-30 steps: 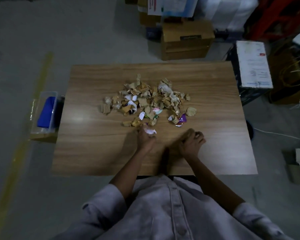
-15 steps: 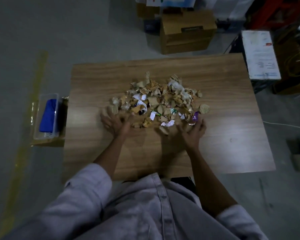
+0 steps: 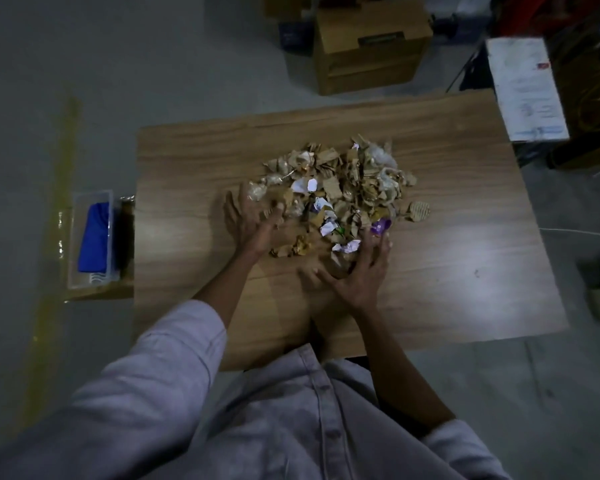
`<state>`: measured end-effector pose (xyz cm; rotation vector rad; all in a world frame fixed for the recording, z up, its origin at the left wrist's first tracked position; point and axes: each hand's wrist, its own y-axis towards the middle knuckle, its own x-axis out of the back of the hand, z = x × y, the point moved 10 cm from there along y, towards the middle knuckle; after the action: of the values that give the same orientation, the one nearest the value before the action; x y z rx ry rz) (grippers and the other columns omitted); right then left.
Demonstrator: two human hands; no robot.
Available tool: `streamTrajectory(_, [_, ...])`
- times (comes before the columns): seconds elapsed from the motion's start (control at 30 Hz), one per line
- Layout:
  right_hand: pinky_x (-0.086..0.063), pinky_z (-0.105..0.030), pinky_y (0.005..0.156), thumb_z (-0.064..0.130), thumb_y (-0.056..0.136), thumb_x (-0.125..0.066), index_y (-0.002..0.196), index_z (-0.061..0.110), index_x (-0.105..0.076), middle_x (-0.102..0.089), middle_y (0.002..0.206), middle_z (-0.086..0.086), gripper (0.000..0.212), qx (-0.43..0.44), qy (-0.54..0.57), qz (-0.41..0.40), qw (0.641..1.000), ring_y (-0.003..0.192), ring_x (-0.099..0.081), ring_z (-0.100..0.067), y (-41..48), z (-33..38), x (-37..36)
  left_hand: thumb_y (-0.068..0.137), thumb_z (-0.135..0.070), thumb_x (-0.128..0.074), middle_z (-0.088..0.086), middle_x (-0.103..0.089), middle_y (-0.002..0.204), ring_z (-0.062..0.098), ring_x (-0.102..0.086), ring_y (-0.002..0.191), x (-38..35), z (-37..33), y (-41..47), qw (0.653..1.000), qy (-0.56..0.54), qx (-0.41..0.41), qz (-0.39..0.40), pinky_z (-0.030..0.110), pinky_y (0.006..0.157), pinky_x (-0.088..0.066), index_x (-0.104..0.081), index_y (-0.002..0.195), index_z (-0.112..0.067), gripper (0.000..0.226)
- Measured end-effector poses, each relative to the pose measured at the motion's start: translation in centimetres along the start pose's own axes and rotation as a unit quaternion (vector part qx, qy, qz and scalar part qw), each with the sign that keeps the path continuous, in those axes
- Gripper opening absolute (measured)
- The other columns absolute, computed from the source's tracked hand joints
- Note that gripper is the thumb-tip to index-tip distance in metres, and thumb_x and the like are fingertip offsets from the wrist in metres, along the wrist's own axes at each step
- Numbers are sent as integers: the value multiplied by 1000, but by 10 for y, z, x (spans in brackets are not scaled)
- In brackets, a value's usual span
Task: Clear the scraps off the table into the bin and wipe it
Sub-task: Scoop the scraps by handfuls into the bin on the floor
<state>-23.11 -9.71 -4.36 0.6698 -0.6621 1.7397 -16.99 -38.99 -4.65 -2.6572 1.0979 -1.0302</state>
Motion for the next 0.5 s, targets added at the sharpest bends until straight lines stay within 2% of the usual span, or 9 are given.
streamTrajectory(0.07, [-18, -67, 119, 99, 55, -54, 162, 26, -9, 2, 169, -17, 137, -12, -19, 16, 1000, 155, 3, -41, -2, -1, -9, 76, -70, -67, 7, 6, 170, 28, 11, 155, 1, -9, 25, 1000, 7, 8, 4, 55, 123, 2, -13, 159, -43, 102])
streamTrajectory(0.13, [-12, -68, 120, 100, 53, -53, 162, 30, -2, 10, 169, -15, 139, -22, -15, 31, 999, 155, 10, -39, 1, 3, -18, 79, -69, -68, 6, 10, 170, 26, 15, 155, -10, -24, 45, 999, 25, -5, 38, 54, 123, 6, -13, 157, -48, 98])
streamTrajectory(0.23, [-6, -63, 122, 96, 52, -62, 162, 31, -2, 15, 168, -13, 141, -40, 5, 27, 999, 155, 13, -36, 10, 9, -27, 84, -66, -66, 1, 5, 170, 24, 16, 155, -45, -47, 54, 986, 83, -61, 135, 54, 123, 9, -22, 156, -47, 86])
streamTrajectory(0.3, [-6, -61, 122, 89, 53, -73, 162, 29, -8, 10, 168, -16, 140, -46, 18, 9, 999, 155, 9, -37, 18, 12, -31, 84, -66, -62, 1, -5, 170, 24, 9, 156, -72, -56, 41, 966, 128, -103, 201, 51, 124, 5, -31, 154, -42, 81])
streamTrajectory(0.37, [-3, -60, 122, 78, 56, -82, 162, 28, -11, 10, 168, -18, 138, -49, 38, 11, 998, 155, 9, -37, 27, 16, -38, 83, -70, -56, 3, -18, 168, 25, 0, 156, -87, -58, 23, 951, 155, -137, 228, 45, 125, -1, -39, 152, -36, 80])
streamTrajectory(0.4, [-2, -59, 121, 78, 57, -80, 162, 25, -13, 9, 167, -21, 136, -34, 41, 10, 999, 154, 9, -38, 33, 22, -40, 88, -67, -56, 4, -24, 166, 25, -4, 156, -91, -56, 15, 949, 154, -156, 227, 43, 125, -3, -43, 151, -32, 74])
streamTrajectory(0.5, [-8, -59, 119, 83, 63, -65, 161, 20, -19, 3, 166, -28, 126, 21, 11, 8, 1000, 153, 1, -43, 50, 37, -47, 105, -35, -51, 7, -38, 160, 27, -17, 154, -100, -49, -7, 941, 152, -211, 215, 43, 126, -12, -53, 146, -19, 44])
